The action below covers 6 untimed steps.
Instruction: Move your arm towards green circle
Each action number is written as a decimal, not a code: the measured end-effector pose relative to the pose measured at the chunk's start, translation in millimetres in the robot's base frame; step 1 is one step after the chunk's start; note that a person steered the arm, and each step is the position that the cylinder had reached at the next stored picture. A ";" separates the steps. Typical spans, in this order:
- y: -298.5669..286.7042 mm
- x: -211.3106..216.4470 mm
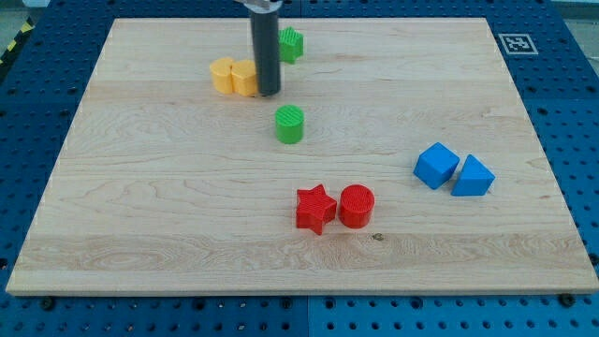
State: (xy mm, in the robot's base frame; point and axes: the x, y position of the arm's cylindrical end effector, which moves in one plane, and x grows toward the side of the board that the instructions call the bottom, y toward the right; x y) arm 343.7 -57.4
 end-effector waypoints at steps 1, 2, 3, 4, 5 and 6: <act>-22.4 -11.3; -28.2 -12.6; -28.1 -6.3; -26.4 14.9; -19.4 42.7; -3.2 86.4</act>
